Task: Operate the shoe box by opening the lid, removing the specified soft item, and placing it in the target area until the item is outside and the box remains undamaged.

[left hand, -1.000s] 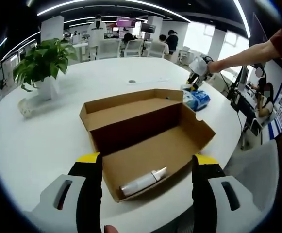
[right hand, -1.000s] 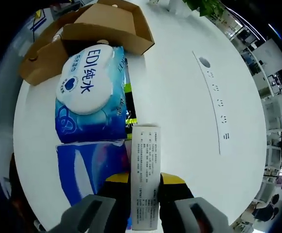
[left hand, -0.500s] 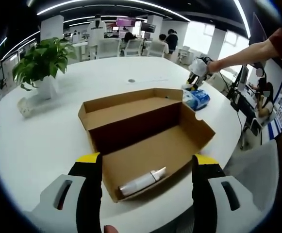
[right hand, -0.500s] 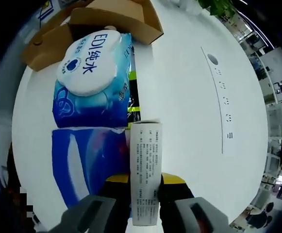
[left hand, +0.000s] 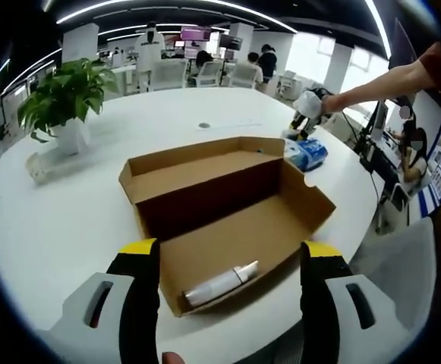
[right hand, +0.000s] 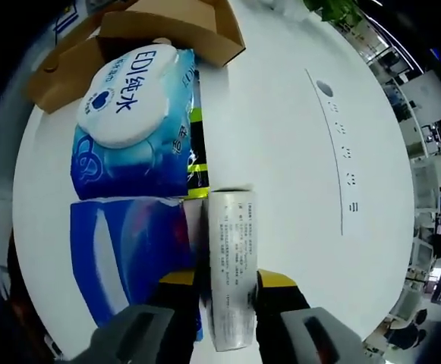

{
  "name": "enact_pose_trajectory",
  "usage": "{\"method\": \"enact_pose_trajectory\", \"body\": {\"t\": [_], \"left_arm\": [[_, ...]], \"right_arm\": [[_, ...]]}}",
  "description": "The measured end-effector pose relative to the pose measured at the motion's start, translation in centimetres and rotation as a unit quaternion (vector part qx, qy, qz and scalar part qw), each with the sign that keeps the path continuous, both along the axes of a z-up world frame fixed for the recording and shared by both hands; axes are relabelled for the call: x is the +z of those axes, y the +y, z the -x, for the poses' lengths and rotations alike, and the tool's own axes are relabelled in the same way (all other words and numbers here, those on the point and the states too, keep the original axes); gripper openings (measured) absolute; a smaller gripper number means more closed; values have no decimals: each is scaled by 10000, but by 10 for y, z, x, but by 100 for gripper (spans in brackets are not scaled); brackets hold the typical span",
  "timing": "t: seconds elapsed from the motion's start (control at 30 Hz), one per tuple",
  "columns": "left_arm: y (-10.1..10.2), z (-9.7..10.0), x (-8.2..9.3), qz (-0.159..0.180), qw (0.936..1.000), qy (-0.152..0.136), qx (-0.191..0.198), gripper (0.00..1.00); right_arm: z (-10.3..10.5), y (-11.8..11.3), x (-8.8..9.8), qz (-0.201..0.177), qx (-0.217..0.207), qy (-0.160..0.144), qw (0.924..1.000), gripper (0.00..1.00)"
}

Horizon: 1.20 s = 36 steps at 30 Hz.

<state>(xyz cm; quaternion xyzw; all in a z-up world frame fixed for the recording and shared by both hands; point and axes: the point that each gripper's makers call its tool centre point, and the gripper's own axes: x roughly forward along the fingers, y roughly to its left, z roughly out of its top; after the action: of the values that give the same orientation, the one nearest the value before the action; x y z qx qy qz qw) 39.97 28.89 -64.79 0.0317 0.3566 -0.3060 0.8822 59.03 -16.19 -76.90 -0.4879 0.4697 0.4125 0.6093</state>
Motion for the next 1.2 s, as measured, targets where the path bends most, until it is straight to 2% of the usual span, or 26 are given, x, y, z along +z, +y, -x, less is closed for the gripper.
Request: {"method": "enact_pose_trajectory", "body": {"t": [0.2, 0.4, 0.83, 1.2], "left_arm": [[1, 2, 1, 5, 10000, -4, 21, 75], [1, 4, 1, -4, 10000, 7, 22, 75], [-2, 4, 4, 43, 10000, -16, 32, 74], [-5, 3, 3, 81, 10000, -12, 23, 74]], "right_arm": [[-3, 2, 5, -132, -114, -108, 9998, 27], [-6, 14, 8, -344, -116, -158, 9992, 26], [1, 23, 8, -403, 104, 99, 9991, 16], [11, 19, 6, -293, 329, 369, 9983, 16]]}}
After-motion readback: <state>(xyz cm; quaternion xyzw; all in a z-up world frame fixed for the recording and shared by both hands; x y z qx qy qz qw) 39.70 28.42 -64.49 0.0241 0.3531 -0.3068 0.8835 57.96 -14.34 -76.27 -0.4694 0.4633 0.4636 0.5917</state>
